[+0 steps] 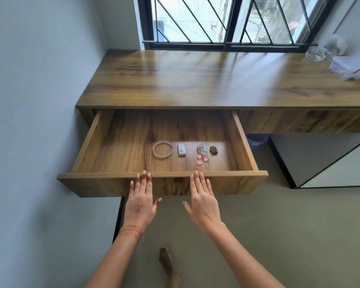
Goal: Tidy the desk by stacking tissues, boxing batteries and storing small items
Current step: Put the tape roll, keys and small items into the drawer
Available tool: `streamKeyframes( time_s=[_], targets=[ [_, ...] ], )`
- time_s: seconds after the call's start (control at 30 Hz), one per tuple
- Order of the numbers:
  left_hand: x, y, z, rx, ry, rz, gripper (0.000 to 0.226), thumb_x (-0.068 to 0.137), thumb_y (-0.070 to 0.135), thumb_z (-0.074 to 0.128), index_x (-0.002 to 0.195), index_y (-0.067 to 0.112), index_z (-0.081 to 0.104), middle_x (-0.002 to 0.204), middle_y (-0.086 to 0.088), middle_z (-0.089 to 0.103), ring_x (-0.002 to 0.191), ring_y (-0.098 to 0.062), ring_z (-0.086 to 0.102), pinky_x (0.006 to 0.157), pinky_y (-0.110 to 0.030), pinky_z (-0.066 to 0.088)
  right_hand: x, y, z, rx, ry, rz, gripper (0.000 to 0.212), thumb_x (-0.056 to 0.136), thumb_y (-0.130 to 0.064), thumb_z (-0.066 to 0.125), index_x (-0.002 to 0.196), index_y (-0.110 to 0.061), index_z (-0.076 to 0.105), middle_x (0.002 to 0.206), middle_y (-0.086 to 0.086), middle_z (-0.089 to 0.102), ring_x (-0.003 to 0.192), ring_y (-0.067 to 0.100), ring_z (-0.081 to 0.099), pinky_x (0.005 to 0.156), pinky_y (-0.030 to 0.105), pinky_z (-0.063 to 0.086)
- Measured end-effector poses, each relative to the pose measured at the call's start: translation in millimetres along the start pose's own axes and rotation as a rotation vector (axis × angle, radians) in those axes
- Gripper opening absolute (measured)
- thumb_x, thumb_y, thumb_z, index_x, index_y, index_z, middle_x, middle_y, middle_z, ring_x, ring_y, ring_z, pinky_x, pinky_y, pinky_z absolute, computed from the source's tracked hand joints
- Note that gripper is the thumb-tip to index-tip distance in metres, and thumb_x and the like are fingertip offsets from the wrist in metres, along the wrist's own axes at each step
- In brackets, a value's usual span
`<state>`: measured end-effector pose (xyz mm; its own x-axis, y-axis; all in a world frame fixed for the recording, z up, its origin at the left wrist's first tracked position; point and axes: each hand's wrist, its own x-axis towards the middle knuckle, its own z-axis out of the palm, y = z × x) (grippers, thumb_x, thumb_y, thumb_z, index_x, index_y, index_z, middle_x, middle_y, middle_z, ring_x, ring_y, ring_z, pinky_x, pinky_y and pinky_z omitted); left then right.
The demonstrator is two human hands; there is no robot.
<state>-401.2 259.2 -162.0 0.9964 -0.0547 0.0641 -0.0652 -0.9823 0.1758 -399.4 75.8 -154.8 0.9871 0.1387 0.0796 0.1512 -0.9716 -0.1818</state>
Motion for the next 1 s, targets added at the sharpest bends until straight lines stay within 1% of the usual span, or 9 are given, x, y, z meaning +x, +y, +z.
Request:
streamKeyframes(
  time_s=[0.17,0.23,0.3,0.6,0.67,0.73,0.8,0.93,1.0],
  targets=[
    [8,0,-6,0.037,-0.055,0.01,0.092,0.087,0.042,0.055,0.137,0.009,-0.015,0.153,-0.01,-0.011,0.144,-0.027,-0.003,0.112,-0.034,-0.008,7,4,3,-0.058,0.022,-0.032,0.104,0.042,-0.04,0.087,0.128,0.003,0.049,0.137,0.019,0.046,0.127,0.03,0.044,0.11,0.034,0.009],
    [18,2,-10,0.059,-0.066,0.002,0.092,0.088,0.042,0.054,0.135,0.009,-0.018,0.155,-0.011,-0.01,0.144,-0.027,-0.006,0.111,-0.034,-0.01,16,6,5,-0.078,0.043,-0.055,0.105,0.039,-0.044,0.087,0.126,0.003,0.051,0.135,0.018,0.049,0.125,0.029,0.047,0.114,0.039,0.02],
    [30,2,-14,0.089,-0.09,-0.005,0.093,0.089,0.043,0.052,0.134,0.008,-0.021,0.155,-0.012,-0.012,0.144,-0.027,-0.008,0.111,-0.034,-0.011,27,7,4,-0.09,0.043,-0.071,0.105,0.036,-0.046,0.088,0.123,0.002,0.054,0.132,0.017,0.052,0.123,0.028,0.05,0.106,0.04,0.032],
    [101,1,-14,0.14,-0.078,-0.016,0.091,0.089,0.046,0.05,0.145,0.007,-0.009,0.156,-0.013,-0.01,0.144,-0.027,-0.007,0.114,-0.034,-0.006,98,18,7,-0.086,0.044,-0.098,0.105,0.028,-0.038,0.09,0.119,0.002,0.058,0.128,0.017,0.056,0.119,0.027,0.053,0.098,0.042,0.041],
    [118,0,-14,0.137,-0.071,-0.016,0.09,0.089,0.046,0.049,0.146,0.007,-0.009,0.156,-0.012,-0.01,0.144,-0.026,-0.007,0.113,-0.033,-0.006,115,21,8,-0.093,0.03,-0.094,0.103,0.029,-0.037,0.091,0.119,0.002,0.058,0.127,0.016,0.057,0.119,0.027,0.054,0.103,0.04,0.038],
    [136,-2,-14,0.122,-0.059,-0.017,0.089,0.09,0.045,0.049,0.145,0.008,-0.009,0.156,-0.012,-0.01,0.144,-0.026,-0.007,0.112,-0.033,-0.007,133,24,10,-0.088,0.018,-0.086,0.103,0.029,-0.034,0.091,0.12,0.002,0.057,0.128,0.017,0.055,0.12,0.028,0.053,0.112,0.037,0.021],
    [156,-5,-13,0.1,-0.04,-0.013,0.089,0.09,0.044,0.049,0.144,0.008,-0.011,0.156,-0.012,-0.009,0.144,-0.026,-0.007,0.112,-0.033,-0.008,152,24,10,-0.083,0.001,-0.069,0.103,0.03,-0.031,0.09,0.121,0.003,0.056,0.13,0.018,0.054,0.12,0.029,0.052,0.11,0.035,0.009],
    [189,-10,-13,0.113,-0.055,0.002,0.088,0.09,0.042,0.049,0.133,0.01,-0.021,0.154,-0.01,-0.014,0.144,-0.027,-0.008,0.11,-0.033,-0.01,186,26,10,-0.069,-0.011,-0.047,0.101,0.033,-0.027,0.09,0.122,0.003,0.054,0.131,0.018,0.052,0.122,0.029,0.051,0.109,0.034,0.007],
    [203,-13,-12,0.112,-0.044,0.012,0.095,0.085,0.041,0.059,0.136,0.008,-0.014,0.152,-0.011,-0.011,0.144,-0.029,0.001,0.111,-0.034,-0.005,200,27,11,-0.061,-0.014,-0.041,0.098,0.035,-0.026,0.089,0.123,0.003,0.054,0.132,0.018,0.052,0.122,0.029,0.05,0.109,0.034,0.007]
  ],
)
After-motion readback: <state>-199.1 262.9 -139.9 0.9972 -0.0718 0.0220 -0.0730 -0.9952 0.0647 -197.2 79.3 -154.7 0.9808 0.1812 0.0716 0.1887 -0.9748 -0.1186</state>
